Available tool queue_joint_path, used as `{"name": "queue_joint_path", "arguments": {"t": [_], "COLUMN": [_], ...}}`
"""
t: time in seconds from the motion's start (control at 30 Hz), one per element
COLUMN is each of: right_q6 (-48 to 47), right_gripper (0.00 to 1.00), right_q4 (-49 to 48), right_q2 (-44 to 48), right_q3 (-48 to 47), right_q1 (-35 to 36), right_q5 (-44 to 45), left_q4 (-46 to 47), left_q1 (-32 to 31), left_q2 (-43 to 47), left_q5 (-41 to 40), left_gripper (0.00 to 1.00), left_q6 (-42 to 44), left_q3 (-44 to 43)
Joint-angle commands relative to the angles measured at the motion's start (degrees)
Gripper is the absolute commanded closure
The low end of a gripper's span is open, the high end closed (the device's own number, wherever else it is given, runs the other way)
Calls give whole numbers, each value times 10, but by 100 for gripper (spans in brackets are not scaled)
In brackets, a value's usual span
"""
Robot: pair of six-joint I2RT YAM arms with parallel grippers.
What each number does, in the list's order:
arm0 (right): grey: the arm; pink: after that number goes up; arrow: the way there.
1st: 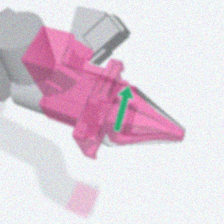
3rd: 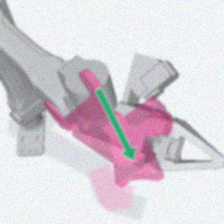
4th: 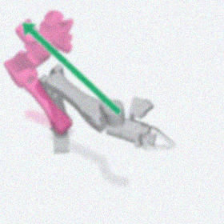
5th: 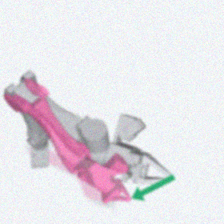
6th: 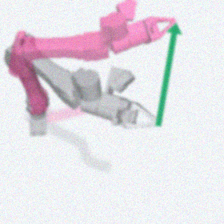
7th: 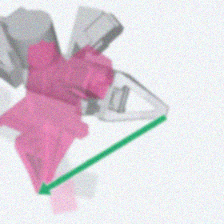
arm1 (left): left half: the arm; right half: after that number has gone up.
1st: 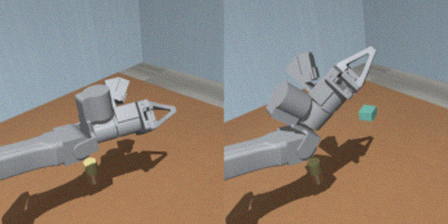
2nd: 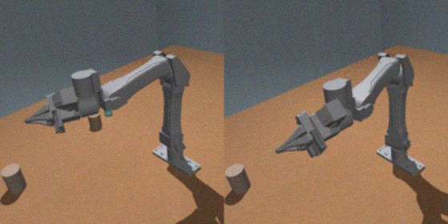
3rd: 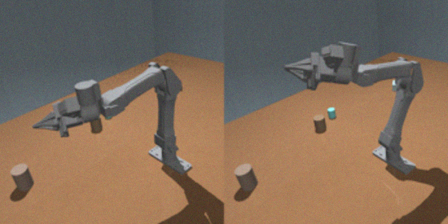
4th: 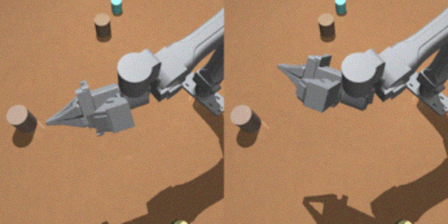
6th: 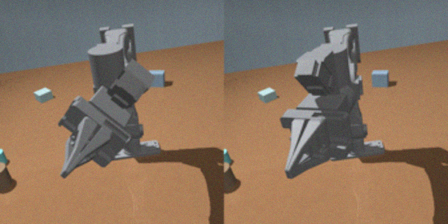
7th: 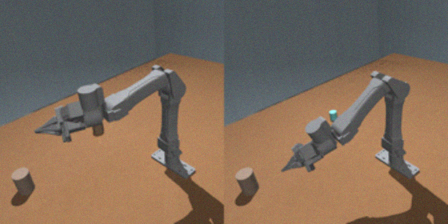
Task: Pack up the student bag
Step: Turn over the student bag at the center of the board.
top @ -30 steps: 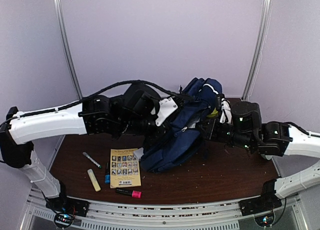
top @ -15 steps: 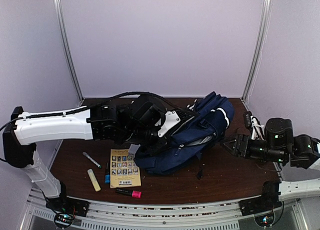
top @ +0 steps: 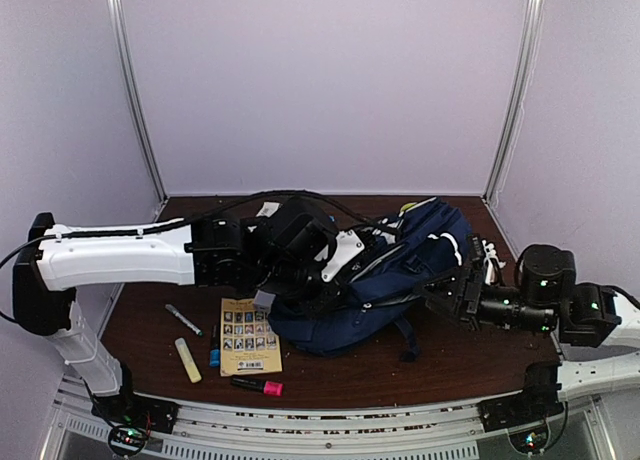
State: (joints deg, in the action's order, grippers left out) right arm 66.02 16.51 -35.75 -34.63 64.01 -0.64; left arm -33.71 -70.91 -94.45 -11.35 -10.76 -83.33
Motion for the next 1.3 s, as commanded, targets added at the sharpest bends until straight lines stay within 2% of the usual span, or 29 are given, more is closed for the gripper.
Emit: {"name": "queue_joint_path", "arguments": {"t": [0.0,0.23,0.47,0.7,0.8,1.0,1.1,1.17,1.2,1.27], "right_q6": [57,90,122,137,134,111,92,83,81,80], "right_gripper": [23,26,31,36,47,89,100,100,100,100], "right_q4": [-102,-140,-111,-93,-101,-144,-146,-146,-151,-163], "right_q2": [-47,-108,-145,-201,-228,-249,-264,-282,-293,-316], "right_q3": [-2,16,23,5,-6,-23,-55,-77,-87,-103], "right_q1": [13,13,2,-6,-9,-13,-17,-17,-16,-17], "right_q5": [41,86,132,131,121,118,117,111,107,94], "left_q4": [66,89,122,133,135,131,117,91,72,28], "left_q1": [10,10,10,10,10,10,10,10,10,10], "left_q2": [-4,9,32,41,45,61,69,79,85,101], "left_q5": [16,29,44,59,58,40,24,13,8,8], "left_gripper": [100,100,100,100,100,100,100,96,90,65], "left_q6": [-39,-47,-51,-44,-36,-29,-35,-42,-48,-62], "left_q3": [8,31,65,81,87,107,114,109,103,88]}}
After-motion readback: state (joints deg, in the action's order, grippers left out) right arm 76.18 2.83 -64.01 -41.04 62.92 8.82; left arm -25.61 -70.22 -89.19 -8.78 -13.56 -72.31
